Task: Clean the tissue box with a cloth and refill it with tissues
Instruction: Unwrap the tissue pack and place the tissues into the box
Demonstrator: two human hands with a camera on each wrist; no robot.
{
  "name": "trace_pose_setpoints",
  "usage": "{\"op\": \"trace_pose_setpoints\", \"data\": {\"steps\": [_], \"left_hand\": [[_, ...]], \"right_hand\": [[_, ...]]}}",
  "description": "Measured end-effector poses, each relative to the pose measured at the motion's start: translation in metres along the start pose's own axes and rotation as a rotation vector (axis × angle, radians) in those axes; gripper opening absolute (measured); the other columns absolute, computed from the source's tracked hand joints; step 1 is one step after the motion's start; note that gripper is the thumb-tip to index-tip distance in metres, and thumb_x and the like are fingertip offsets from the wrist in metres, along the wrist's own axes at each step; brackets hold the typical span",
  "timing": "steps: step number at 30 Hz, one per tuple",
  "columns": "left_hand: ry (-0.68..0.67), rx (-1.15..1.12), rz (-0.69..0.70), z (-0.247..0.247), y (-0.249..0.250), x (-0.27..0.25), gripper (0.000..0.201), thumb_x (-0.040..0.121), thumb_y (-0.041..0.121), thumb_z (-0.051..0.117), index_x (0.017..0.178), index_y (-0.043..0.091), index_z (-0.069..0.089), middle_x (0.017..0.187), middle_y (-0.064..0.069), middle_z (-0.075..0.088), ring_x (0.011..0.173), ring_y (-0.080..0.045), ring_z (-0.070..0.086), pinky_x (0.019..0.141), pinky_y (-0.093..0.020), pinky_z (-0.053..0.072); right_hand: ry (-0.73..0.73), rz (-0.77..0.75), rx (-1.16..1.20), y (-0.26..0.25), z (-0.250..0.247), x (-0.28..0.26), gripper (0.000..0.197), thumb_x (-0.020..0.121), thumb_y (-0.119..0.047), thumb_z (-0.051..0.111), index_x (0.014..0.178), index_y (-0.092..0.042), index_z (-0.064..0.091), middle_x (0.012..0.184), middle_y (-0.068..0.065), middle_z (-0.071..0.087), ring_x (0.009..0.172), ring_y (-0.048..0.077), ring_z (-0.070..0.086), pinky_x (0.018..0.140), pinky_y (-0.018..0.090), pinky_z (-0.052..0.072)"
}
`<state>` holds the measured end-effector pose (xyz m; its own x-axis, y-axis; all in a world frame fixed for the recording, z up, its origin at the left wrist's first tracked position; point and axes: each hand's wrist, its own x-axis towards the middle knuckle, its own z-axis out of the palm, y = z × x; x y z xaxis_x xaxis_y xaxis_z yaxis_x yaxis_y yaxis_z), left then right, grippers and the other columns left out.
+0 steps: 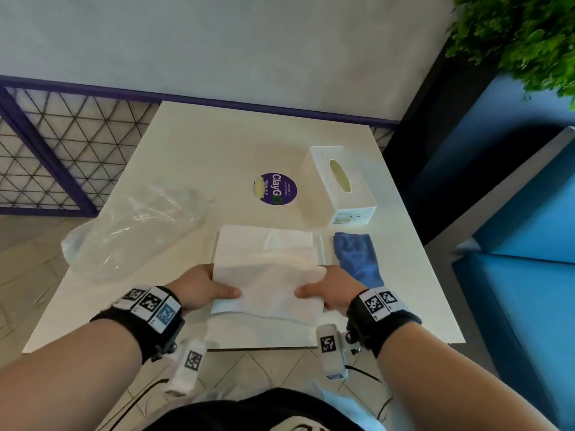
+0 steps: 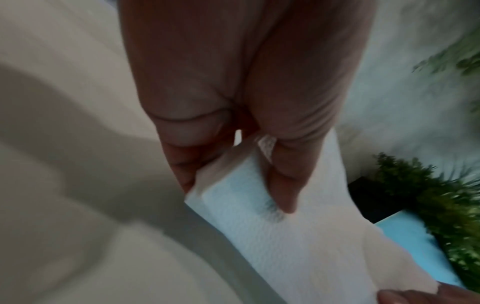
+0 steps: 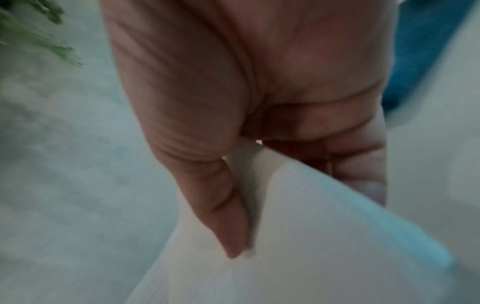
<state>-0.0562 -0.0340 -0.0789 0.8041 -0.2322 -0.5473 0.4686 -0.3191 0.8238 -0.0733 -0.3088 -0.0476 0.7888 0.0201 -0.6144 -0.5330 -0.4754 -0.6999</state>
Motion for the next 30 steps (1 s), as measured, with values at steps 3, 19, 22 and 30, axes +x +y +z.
{"op": "trace_pose_setpoints", "data": {"steps": [3, 19, 22, 30], "left_hand": [[0.034, 0.039, -0.015, 0.000, 0.000, 0.015, 0.054, 0.059, 0.018, 0.089, 0.109, 0.011, 0.069, 0.106, -0.007, 0.072, 0.097, -0.024, 0.067, 0.095, -0.044, 0.050], [0.273, 0.155, 0.291, 0.001, -0.002, 0.012, 0.049, 0.066, 0.003, 0.081, 0.100, 0.029, 0.057, 0.094, 0.007, 0.067, 0.082, -0.011, 0.060, 0.071, -0.017, 0.045], [0.277, 0.096, 0.301, 0.006, -0.001, 0.011, 0.054, 0.064, 0.008, 0.074, 0.108, 0.032, 0.052, 0.104, 0.007, 0.065, 0.090, -0.011, 0.061, 0.077, -0.022, 0.045], [0.325, 0.126, 0.279, 0.016, -0.004, 0.010, 0.035, 0.080, 0.001, 0.066, 0.105, 0.021, 0.052, 0.090, 0.005, 0.058, 0.081, -0.016, 0.056, 0.063, -0.021, 0.042]], "right_hand": [[0.044, 0.025, -0.007, 0.001, 0.004, 0.014, 0.042, 0.070, -0.019, 0.081, 0.107, -0.012, 0.064, 0.099, 0.008, 0.071, 0.089, 0.024, 0.068, 0.072, 0.035, 0.058], [0.222, -0.299, -0.039, 0.006, 0.003, 0.024, 0.060, 0.065, -0.010, 0.083, 0.114, -0.029, 0.054, 0.104, -0.009, 0.066, 0.097, 0.007, 0.062, 0.082, 0.014, 0.049], [0.249, -0.391, -0.112, 0.003, 0.007, 0.023, 0.065, 0.067, -0.008, 0.077, 0.117, -0.036, 0.046, 0.104, -0.013, 0.061, 0.098, -0.002, 0.057, 0.077, 0.005, 0.046], [0.280, -0.420, -0.246, 0.010, 0.011, 0.024, 0.045, 0.083, -0.006, 0.064, 0.120, -0.028, 0.053, 0.099, -0.012, 0.054, 0.084, -0.004, 0.053, 0.076, 0.005, 0.039]]}}
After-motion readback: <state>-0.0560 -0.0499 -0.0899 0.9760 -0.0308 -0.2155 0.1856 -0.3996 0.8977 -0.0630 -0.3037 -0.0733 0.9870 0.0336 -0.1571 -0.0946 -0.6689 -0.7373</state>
